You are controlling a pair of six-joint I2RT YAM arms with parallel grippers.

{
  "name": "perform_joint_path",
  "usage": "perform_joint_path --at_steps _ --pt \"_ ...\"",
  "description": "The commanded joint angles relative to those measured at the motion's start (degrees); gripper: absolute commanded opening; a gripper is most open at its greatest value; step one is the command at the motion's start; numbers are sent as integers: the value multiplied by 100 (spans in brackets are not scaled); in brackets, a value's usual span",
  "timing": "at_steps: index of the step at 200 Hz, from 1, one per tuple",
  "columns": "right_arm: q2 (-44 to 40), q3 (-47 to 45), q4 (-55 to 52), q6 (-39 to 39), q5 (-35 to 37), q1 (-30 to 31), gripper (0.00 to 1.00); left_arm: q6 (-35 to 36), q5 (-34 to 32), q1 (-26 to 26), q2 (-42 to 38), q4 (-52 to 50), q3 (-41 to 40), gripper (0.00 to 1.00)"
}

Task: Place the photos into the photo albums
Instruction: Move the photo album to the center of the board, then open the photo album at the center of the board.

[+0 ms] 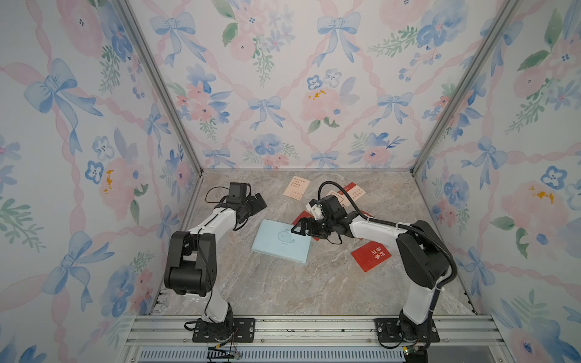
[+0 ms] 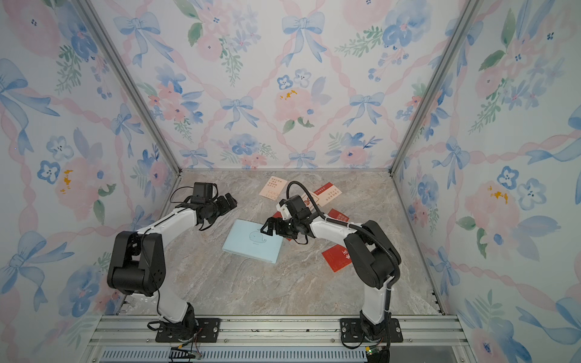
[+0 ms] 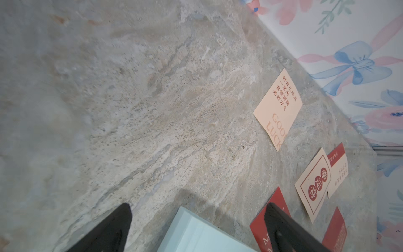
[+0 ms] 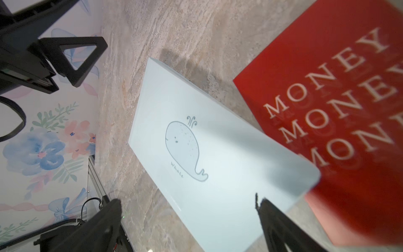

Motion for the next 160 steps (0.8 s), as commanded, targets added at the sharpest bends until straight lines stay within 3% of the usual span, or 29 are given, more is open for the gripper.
perform_joint_path --at_steps 1,32,81,160 --pt "-367 -458 -690 -405 173 38 98 545 -91 -200 -301 -622 -355 98" --pt "-370 -770 -578 -299 119 89 98 768 -463 -620 -458 -1177 -705 98" --pt "60 -404 -357 -168 -41 321 98 833 -228 -661 -579 -1178 -1270 98" --pt "443 -24 -88 -65 -213 384 98 797 -135 -1009 -172 -1130 -1320 98"
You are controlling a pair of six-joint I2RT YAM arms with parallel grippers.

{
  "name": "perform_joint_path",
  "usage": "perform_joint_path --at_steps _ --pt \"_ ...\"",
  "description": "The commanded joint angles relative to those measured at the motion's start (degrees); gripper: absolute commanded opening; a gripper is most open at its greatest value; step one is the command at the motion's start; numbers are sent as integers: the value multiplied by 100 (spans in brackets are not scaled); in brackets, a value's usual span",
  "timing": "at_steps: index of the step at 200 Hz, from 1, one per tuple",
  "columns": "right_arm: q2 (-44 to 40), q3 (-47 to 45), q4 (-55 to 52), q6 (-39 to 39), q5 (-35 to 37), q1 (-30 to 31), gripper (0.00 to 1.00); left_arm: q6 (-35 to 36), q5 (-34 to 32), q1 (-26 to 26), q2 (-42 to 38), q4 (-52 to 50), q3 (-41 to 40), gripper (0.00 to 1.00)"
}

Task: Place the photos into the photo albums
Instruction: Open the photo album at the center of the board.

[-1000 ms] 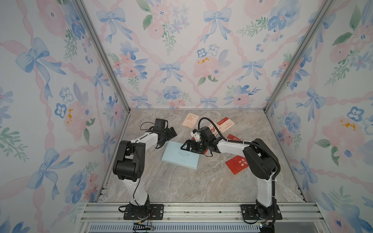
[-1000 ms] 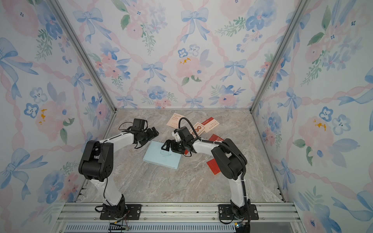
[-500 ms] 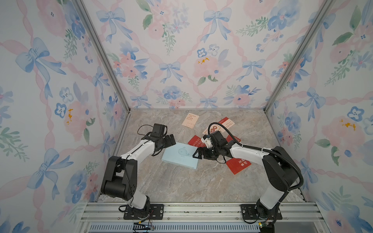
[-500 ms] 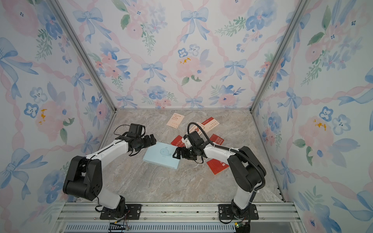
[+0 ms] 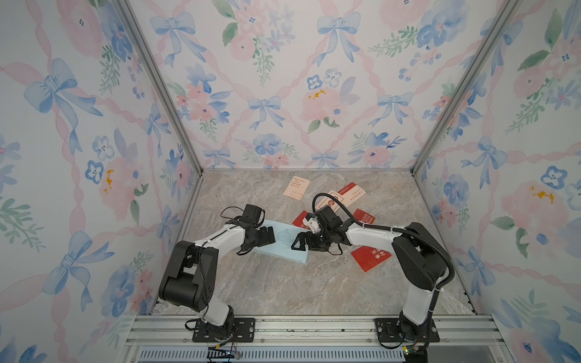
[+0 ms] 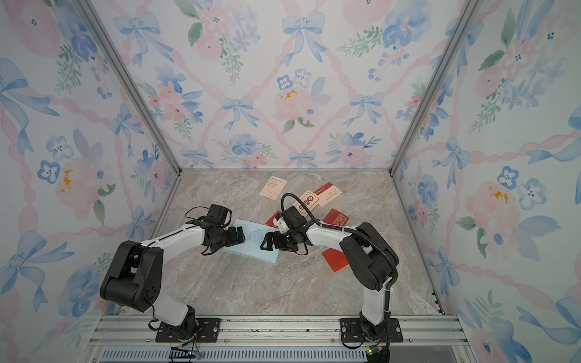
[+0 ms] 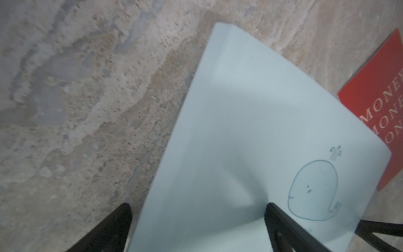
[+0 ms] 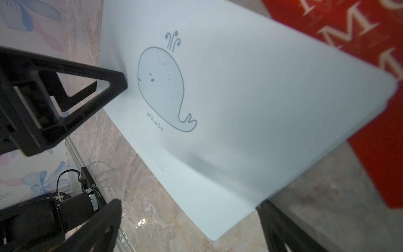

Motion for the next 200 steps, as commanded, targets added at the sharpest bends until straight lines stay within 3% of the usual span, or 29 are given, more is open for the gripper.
perform_joint_path --at_steps 1,37,94,133,200 --pt "117 165 169 80 -141 1 98 51 77 -94 136 -60 -57 98" --pt "256 42 1210 793 -767 -148 99 -43 305 -286 253 93 -96 98" --pt "334 434 1376 946 -994 -164 99 -107 616 -339 201 268 -96 97" --pt "446 244 2444 1664 -1475 -250 99 -111 730 -339 203 304 -30 96" --pt "386 747 2240 1596 -1409 -228 99 -100 785 -315 8 303 44 95"
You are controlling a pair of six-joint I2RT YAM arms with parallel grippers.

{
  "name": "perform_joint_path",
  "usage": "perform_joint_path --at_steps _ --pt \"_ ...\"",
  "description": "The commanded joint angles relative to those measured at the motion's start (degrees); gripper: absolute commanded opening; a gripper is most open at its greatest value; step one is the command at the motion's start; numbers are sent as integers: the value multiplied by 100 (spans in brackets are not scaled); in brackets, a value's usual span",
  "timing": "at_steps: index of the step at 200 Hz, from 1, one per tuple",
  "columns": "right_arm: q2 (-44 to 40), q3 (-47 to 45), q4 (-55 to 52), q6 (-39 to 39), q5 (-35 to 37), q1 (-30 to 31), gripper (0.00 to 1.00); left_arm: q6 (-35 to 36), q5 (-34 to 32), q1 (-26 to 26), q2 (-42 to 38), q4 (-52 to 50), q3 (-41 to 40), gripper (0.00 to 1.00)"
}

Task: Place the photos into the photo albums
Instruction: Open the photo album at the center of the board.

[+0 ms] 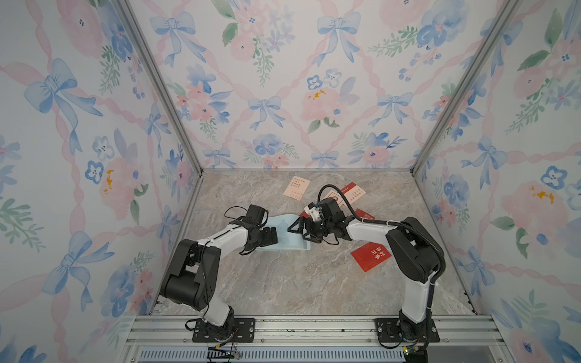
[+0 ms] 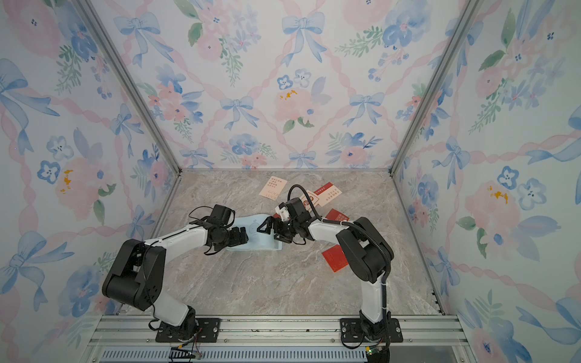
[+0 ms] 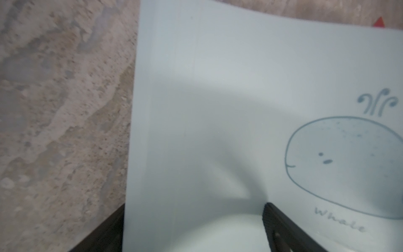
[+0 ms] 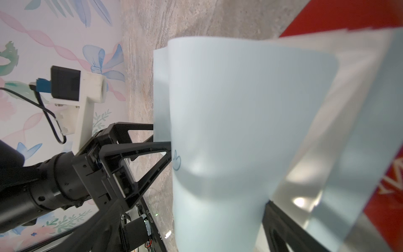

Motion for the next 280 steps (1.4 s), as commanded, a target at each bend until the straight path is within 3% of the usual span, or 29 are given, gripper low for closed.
perform_joint_path --at_steps 1,42,96,139,186,194,222,256,280 --pt "-32 504 572 72 -572 155 99 -73 650 -115 -43 115 44 95" --pt "55 878 689 200 -655 221 99 16 745 135 -247 92 112 95" --pt "418 1235 969 401 -795 238 99 301 888 929 -659 -56 245 97" --pt "690 1828 1059 506 -852 507 99 662 296 1522 -835 -704 839 98" --pt "1105 2797 725 382 -1032 772 99 610 395 1759 -1756 -848 683 95" --pt "1207 2952 640 352 -1031 783 99 538 563 1746 -1933 -849 540 91" --pt "1581 3430 644 504 -1103 803 99 435 1237 1728 -2685 -854 54 62" --pt "1971 3904 460 534 -1196 951 99 148 923 1805 -4110 -893 -185 61" --pt "2192 4105 711 790 -1274 1075 99 -42 1028 1952 -4096 -971 152 61"
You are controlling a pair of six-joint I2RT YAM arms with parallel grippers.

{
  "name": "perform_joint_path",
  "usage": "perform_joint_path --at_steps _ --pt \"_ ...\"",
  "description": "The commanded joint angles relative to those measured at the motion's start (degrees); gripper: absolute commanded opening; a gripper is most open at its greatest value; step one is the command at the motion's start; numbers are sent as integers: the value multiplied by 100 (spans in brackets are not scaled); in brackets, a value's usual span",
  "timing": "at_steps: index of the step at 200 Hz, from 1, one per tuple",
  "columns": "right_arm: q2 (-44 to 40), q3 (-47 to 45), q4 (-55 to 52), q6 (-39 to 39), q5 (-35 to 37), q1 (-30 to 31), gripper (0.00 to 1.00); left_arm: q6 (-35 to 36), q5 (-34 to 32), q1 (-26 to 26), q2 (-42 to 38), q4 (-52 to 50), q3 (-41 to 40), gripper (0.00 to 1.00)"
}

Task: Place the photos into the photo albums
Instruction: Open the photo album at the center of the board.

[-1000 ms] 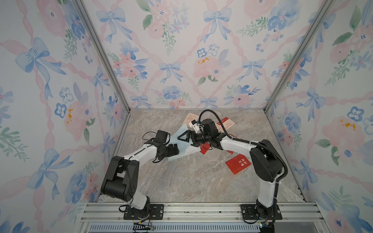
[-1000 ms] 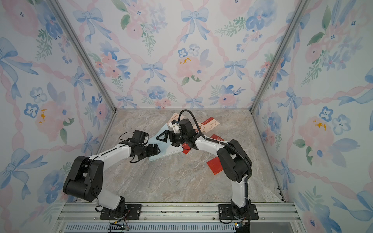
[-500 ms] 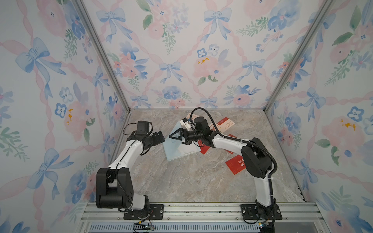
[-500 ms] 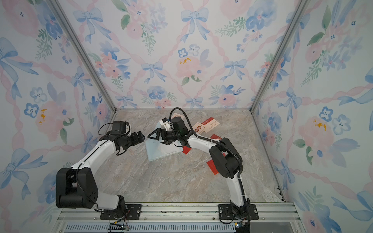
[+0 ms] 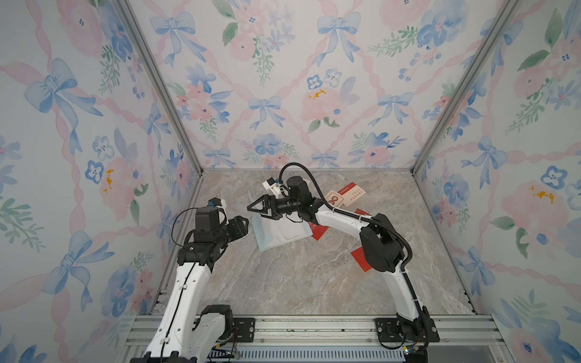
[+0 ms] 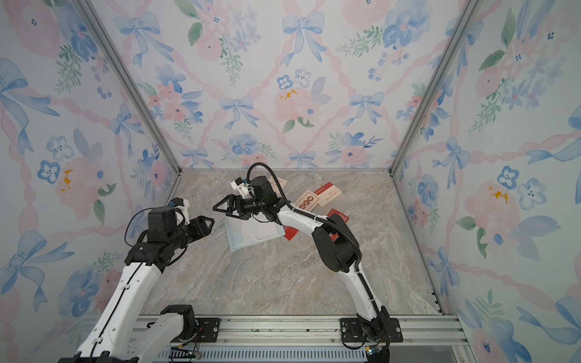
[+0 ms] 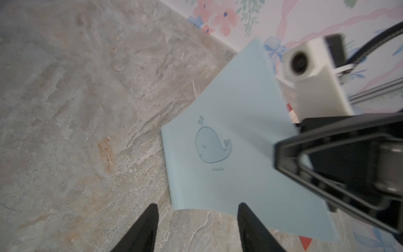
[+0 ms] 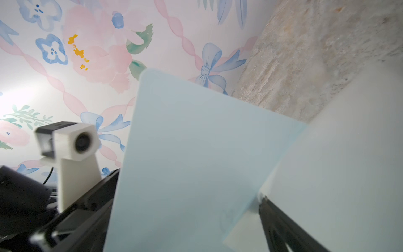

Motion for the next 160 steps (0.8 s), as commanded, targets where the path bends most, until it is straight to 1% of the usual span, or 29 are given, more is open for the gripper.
perform_joint_path --at_steps 1,25,38,51,61,77,94,112,141,153,155,160 --pt "253 265 76 227 -147 209 99 -272 145 118 60 -88 294 61" --pt "350 395 258 407 -138 341 99 -510 206 118 399 -80 695 59" --pt "380 465 172 386 -93 418 99 -559 -95 153 405 -80 903 58" --pt "444 576 96 349 -88 501 99 -594 -319 319 398 -83 1109 57" --pt "471 643 27 306 -88 557 99 -611 -155 566 503 -81 1229 57" --pt "523 770 -129 205 -88 637 100 -615 435 937 904 -86 1334 58" --pt "535 862 -384 25 -37 686 100 -511 781 988 1327 -72 1390 59" --pt "535 901 -620 -170 58 696 99 -396 839 980 1518 -83 1324 61" --pt "545 983 -994 -462 168 702 99 -306 808 980 1565 -84 1160 63" --pt "521 1023 -1167 -607 185 713 100 -277 858 980 1593 -80 1067 62" --pt "511 1038 -1203 -637 330 713 99 -273 857 980 1593 -80 1056 61" --pt "493 1047 -1282 -697 412 724 100 -263 834 980 1585 -80 1016 60"
